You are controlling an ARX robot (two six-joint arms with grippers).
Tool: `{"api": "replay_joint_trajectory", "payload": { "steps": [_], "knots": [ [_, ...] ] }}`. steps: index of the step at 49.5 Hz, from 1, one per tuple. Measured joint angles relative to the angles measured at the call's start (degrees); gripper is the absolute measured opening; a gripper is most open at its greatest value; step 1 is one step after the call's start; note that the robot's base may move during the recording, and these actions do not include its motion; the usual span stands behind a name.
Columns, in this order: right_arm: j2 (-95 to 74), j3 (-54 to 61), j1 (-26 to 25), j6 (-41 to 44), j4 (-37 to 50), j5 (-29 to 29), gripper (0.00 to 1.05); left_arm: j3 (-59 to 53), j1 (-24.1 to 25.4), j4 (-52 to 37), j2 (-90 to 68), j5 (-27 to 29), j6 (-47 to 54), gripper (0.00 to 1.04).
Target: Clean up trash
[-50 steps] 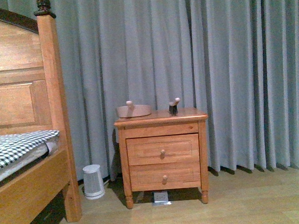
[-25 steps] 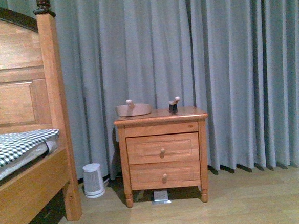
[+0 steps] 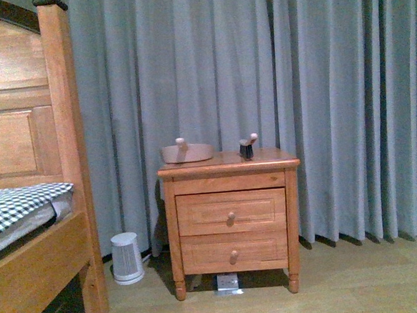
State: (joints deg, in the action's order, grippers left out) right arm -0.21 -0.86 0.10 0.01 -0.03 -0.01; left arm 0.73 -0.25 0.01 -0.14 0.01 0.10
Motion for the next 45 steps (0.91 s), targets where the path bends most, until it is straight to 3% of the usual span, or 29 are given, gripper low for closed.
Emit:
{"api": "replay_joint_trajectory", "payload": {
  "steps": [45],
  "knots": [
    [0.0,0.0,0.0,0.0,0.0,0.0,0.97,0.0,0.0,0.0,0.0,0.0,0.0,0.97]
  ]
}}
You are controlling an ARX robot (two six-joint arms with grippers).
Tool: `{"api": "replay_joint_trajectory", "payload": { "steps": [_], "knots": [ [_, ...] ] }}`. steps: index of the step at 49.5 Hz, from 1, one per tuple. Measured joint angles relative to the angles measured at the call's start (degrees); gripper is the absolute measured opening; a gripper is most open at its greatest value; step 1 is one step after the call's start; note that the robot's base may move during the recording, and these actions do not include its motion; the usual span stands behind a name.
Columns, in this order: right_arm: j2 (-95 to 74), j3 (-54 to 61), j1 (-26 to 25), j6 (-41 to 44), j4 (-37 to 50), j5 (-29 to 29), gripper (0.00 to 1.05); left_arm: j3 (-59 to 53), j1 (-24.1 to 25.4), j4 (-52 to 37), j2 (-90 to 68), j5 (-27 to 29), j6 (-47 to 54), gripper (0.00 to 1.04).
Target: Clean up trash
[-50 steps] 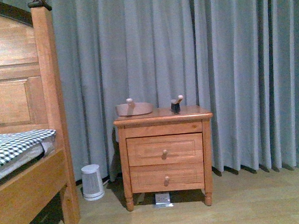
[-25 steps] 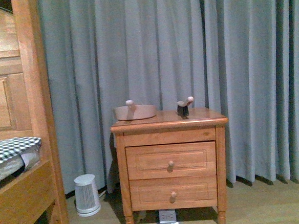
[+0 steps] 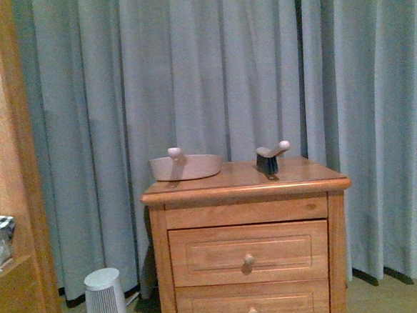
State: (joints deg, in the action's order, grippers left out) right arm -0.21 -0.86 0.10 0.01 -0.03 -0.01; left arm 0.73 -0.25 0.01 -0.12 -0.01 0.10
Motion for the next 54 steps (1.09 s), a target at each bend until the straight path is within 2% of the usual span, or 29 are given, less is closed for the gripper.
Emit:
{"api": "replay_joint_trajectory", "payload": {
  "steps": [54],
  "knots": [
    [0.0,0.0,0.0,0.0,0.0,0.0,0.97,0.0,0.0,0.0,0.0,0.0,0.0,0.97]
  ]
}}
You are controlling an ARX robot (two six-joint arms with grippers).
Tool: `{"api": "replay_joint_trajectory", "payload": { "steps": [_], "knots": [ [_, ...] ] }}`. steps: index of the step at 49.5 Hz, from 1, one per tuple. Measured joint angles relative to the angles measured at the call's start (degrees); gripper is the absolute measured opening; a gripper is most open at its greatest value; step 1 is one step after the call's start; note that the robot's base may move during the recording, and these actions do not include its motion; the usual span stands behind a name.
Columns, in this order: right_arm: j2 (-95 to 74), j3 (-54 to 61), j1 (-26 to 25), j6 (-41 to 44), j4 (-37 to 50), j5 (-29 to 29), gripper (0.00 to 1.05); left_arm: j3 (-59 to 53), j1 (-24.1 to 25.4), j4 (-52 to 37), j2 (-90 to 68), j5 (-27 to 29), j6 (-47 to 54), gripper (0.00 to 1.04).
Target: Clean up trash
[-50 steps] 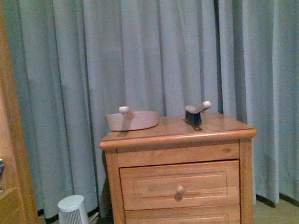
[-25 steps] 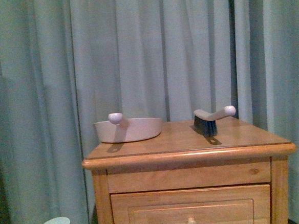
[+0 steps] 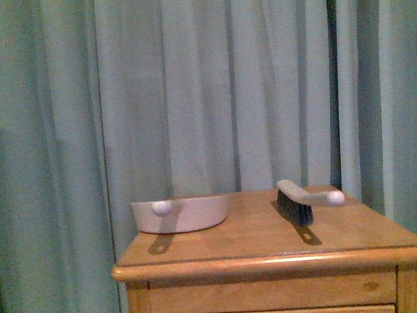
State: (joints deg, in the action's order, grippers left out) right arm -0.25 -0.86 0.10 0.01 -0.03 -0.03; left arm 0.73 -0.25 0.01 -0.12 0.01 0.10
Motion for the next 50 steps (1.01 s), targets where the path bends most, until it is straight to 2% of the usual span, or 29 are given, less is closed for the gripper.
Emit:
{"api": "replay_joint_trajectory", "payload": {
  "steps": [28,31,36,43,50],
  "knots": [
    [0.0,0.0,0.0,0.0,0.0,0.0,0.97,0.2,0.3,0.5,-0.3,-1.1,-0.4,0.97],
    [0.0,0.0,0.0,0.0,0.0,-0.1,0.97,3.2,5.6,3.3,-5.1,-10.8,-1.3,0.97],
    [0.0,0.0,0.0,0.0,0.0,0.0,0.97,12.8,11.6,-0.5,-15.6,-19.0,0.4,0.97],
    [0.0,0.0,0.0,0.0,0.0,0.0,0.97,30.3,11.4,-6.4,-34.7,-18.4,3.7,0.97],
    [0.0,0.0,0.0,0.0,0.0,0.0,0.97,44.2,5.4,-2.5,-49.4,-18.1,5.8,0.97]
  ]
}}
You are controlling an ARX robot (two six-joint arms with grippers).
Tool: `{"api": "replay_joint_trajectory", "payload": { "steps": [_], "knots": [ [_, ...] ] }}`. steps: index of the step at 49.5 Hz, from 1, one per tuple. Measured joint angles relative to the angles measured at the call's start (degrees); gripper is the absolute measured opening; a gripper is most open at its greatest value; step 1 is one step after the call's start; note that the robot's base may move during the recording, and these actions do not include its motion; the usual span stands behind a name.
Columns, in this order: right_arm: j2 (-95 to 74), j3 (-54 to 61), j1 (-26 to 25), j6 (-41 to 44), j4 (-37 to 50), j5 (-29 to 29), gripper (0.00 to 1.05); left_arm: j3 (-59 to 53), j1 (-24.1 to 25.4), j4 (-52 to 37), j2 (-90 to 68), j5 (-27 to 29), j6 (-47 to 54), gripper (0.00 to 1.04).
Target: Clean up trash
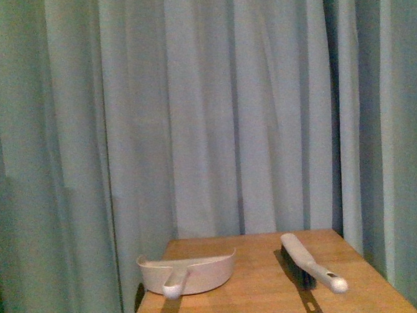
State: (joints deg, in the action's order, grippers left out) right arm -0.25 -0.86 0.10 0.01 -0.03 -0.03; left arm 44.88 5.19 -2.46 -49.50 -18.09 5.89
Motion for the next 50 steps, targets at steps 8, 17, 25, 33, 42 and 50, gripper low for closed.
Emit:
{"api": "replay_joint_trajectory", "payload": {
  "steps": [8,17,25,33,42,50],
  "knots": [
    [0.0,0.0,0.0,0.0,0.0,0.0,0.97,9.7,-11.4,3.9,-14.3,1.7,3.3,0.97],
    [0.0,0.0,0.0,0.0,0.0,0.0,0.97,14.6,-18.9,2.1,-27.0,5.7,3.6,0.97],
    [0.0,0.0,0.0,0.0,0.0,0.0,0.97,20.4,-22.8,1.6,-38.7,8.4,2.8,0.97],
    [0.0,0.0,0.0,0.0,0.0,0.0,0.97,29.3,-27.1,0.4,-53.9,10.8,-0.3,0.97],
    [0.0,0.0,0.0,0.0,0.0,0.0,0.97,40.7,-28.7,3.3,-67.4,12.1,-1.5,0.97],
    [0.0,0.0,0.0,0.0,0.0,0.0,0.97,53.7,-28.6,11.7,-76.5,13.6,-0.5,0.97]
  ]
}}
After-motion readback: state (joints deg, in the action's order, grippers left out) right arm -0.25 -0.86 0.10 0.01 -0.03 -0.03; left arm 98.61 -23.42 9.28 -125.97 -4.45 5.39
